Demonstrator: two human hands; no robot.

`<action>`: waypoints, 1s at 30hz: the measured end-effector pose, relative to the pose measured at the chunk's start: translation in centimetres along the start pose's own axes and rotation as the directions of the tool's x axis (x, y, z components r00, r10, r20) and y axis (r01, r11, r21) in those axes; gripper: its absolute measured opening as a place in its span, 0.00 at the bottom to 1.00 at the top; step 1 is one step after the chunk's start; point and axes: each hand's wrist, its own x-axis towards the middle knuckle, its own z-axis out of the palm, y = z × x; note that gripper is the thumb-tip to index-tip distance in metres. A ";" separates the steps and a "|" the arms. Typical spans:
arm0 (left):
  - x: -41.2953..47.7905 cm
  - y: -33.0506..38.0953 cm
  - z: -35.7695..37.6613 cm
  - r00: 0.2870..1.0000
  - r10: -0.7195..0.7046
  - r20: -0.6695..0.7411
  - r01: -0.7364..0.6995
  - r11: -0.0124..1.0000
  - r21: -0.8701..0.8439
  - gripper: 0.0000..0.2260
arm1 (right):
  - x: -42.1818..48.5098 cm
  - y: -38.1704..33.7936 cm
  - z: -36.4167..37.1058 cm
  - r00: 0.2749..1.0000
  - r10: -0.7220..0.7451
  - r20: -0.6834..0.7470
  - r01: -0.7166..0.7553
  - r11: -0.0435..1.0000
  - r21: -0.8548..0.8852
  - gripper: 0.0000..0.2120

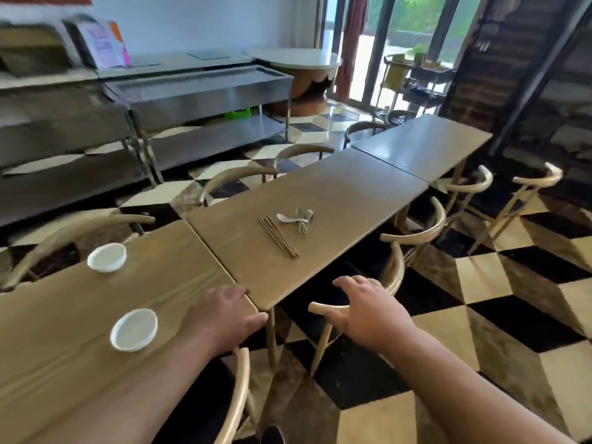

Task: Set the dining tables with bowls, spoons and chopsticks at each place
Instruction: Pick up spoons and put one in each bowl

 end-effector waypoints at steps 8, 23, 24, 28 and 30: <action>17.1 0.8 1.1 0.997 -0.020 0.075 0.026 0.997 -0.071 0.34 | 15.7 2.5 0.2 0.985 0.041 0.166 -0.024 0.994 -0.108 0.36; 40.4 7.4 6.3 0.960 -0.233 0.157 0.248 0.965 -0.083 0.33 | 40.7 11.1 4.7 0.954 0.039 0.296 -0.050 0.998 0.028 0.34; 42.1 7.9 7.3 0.951 -0.271 0.151 0.287 0.953 -0.100 0.32 | 43.0 11.8 5.8 0.952 0.039 0.305 -0.059 0.997 0.058 0.33; 49.2 9.8 10.7 0.854 -0.487 0.185 0.521 0.803 -0.289 0.23 | 51.5 14.2 10.3 0.920 0.119 0.374 -0.200 0.963 0.184 0.30; 53.0 10.3 11.9 0.768 -0.592 0.246 0.636 0.660 -0.399 0.23 | 55.0 14.9 12.1 0.907 0.173 0.383 -0.274 0.935 0.226 0.30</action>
